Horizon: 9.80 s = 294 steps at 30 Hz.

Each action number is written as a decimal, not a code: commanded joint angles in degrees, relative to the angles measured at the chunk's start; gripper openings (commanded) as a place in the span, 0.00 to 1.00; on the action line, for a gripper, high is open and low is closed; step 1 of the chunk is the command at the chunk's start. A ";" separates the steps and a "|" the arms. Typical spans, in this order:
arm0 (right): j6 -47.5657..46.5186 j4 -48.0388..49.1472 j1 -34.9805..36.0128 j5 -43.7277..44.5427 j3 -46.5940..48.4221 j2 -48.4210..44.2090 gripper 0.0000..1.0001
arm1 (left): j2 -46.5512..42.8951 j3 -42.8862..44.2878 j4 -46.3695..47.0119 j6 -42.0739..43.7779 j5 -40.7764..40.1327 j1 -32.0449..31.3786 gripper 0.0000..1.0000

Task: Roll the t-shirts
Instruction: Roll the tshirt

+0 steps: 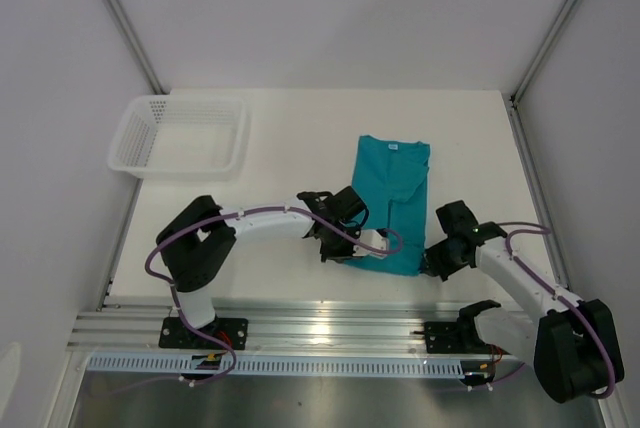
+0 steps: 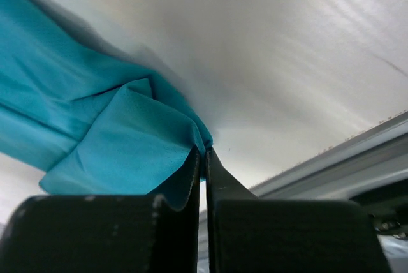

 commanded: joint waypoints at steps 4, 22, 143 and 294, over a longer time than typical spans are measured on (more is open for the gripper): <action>-11.72 -8.95 -0.47 -6.89 5.77 2.35 0.00 | -3.81 1.22 -8.87 -2.97 5.29 0.31 0.01; -23.32 -12.92 -6.25 -21.04 9.55 9.88 0.00 | -6.19 5.08 -21.44 -2.26 16.27 3.89 0.01; -17.72 3.63 1.82 -4.36 10.44 11.86 0.26 | -6.36 -14.16 13.28 2.93 -13.86 -4.09 0.01; -21.40 19.61 7.27 -15.25 15.09 27.40 0.00 | 8.67 18.88 -21.70 -16.07 12.94 20.79 0.26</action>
